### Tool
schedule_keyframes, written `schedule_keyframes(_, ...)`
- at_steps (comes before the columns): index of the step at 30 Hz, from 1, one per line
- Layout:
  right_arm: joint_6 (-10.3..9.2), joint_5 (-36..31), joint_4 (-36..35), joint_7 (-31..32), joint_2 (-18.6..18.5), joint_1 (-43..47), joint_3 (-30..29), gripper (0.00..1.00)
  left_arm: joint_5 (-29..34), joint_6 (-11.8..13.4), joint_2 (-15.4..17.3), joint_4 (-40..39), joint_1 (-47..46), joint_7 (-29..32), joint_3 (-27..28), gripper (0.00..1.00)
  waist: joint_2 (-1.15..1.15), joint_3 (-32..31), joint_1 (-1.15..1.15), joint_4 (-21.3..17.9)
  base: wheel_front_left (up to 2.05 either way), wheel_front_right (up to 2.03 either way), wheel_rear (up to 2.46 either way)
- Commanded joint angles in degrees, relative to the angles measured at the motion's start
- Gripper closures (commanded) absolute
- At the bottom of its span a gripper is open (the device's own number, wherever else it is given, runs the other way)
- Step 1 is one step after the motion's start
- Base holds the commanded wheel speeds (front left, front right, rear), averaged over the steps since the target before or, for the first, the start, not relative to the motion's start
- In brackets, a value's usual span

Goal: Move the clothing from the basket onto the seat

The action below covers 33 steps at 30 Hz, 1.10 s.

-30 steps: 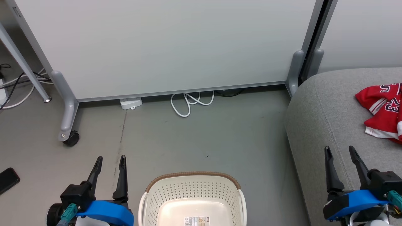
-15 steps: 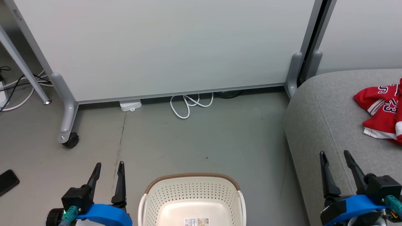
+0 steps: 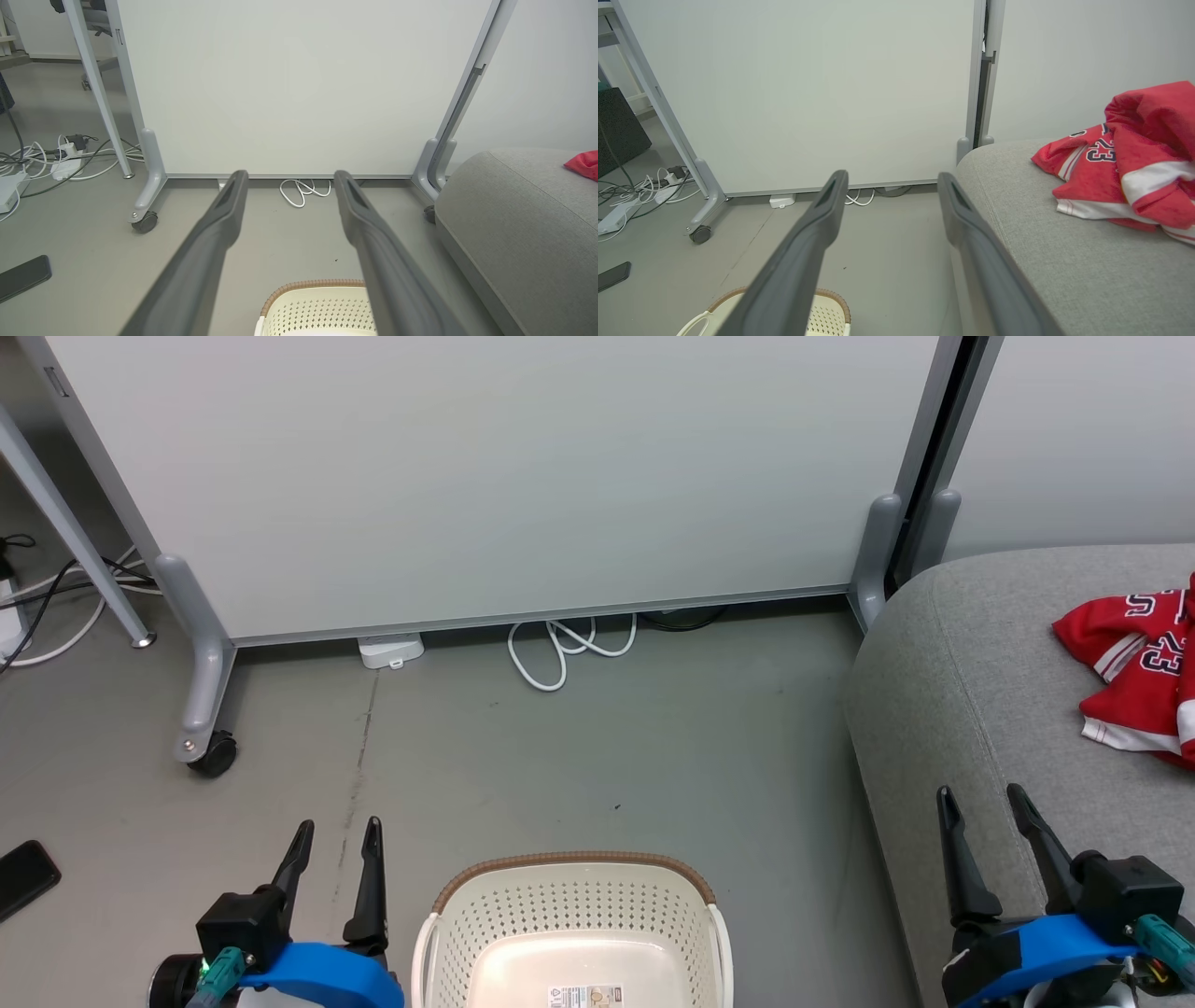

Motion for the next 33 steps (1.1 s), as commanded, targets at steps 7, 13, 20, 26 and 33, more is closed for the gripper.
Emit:
schedule_keyframes(7, 0.0, 0.0, -0.7, 0.2, 0.0, 0.1, 0.6, 1.0, -0.2, 0.0, 0.0, -0.2, 0.0, 0.0, -0.1, 1.0, 0.0, 0.1, 0.0, 0.1, 0.0, 0.0, 0.0)
schedule_keyframes(13, 0.0, 1.2, 2.4, 0.6, 0.3, 0.7, 0.4, 1.0, -1.3, 0.0, -0.8, 2.1, 2.3, 0.7, 0.2, 1.0, 0.0, 0.1, 0.0, 0.0, 0.0, 0.0, 0.0)
schedule_keyframes(20, 0.0, 8.2, 2.6, 2.0, 0.2, 0.1, 0.1, 1.0, -7.9, 0.0, -0.9, 1.0, 1.9, 2.6, 1.3, 1.0, 0.0, 0.2, 0.0, -0.1, 0.0, 0.0, 0.0)
schedule_keyframes(26, 0.0, 14.9, 2.5, 3.0, 0.2, -0.3, 0.1, 1.0, -14.0, 0.0, -1.1, -0.3, 1.7, 4.1, 2.1, 1.0, 0.0, 0.2, 0.0, -0.2, 0.0, 0.0, 0.0)
schedule_keyframes(33, 0.0, 21.9, 2.4, 4.1, 0.2, -0.7, 0.1, 1.0, -20.5, 0.0, -1.2, -1.5, 1.3, 5.9, 3.0, 1.0, 0.0, 0.2, 0.0, -0.4, 0.0, 0.0, 0.0)
